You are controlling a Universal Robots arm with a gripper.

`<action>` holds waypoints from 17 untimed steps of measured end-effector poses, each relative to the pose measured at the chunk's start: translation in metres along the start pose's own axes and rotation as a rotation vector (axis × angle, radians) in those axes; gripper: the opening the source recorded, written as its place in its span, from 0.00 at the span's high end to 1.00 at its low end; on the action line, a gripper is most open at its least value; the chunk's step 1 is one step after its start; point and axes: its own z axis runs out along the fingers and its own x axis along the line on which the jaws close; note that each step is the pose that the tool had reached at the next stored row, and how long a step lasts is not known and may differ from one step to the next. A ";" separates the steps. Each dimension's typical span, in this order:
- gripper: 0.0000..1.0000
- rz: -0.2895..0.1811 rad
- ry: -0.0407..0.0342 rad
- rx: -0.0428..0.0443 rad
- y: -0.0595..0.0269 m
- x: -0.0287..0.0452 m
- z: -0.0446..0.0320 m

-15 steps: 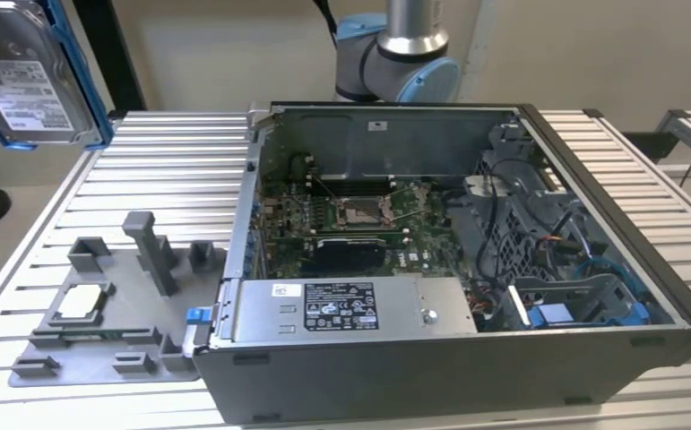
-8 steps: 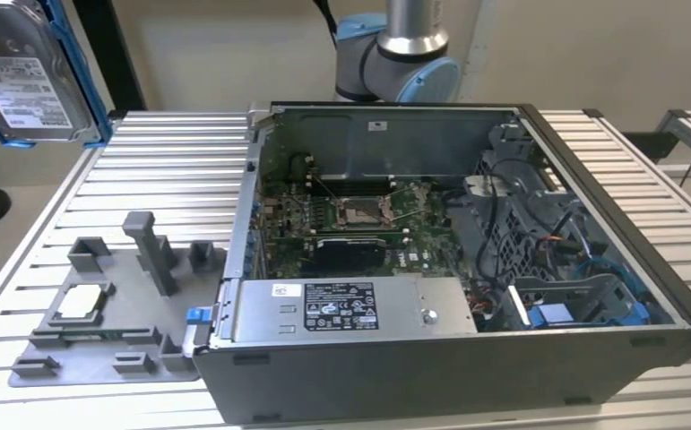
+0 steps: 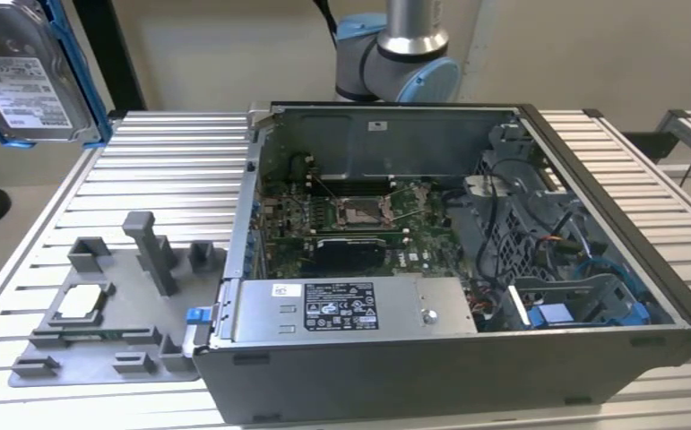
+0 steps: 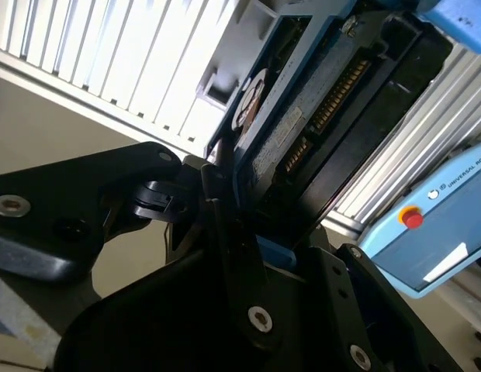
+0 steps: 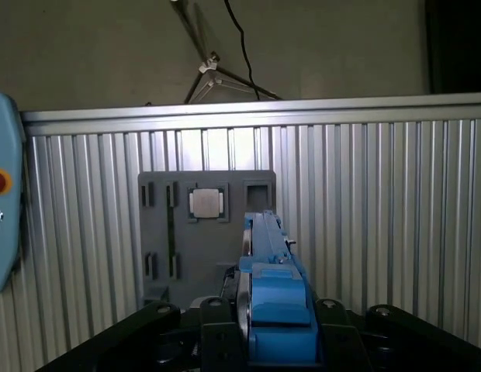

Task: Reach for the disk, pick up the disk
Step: 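Pick up the disk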

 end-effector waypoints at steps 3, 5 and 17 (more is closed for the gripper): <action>1.00 0.000 0.0000 0.0000 -0.0001 0.0000 -0.0025; 1.00 0.000 0.0000 0.0000 -0.0001 0.0000 -0.0048; 1.00 0.000 0.0003 -0.0037 -0.0115 -0.0005 -0.0062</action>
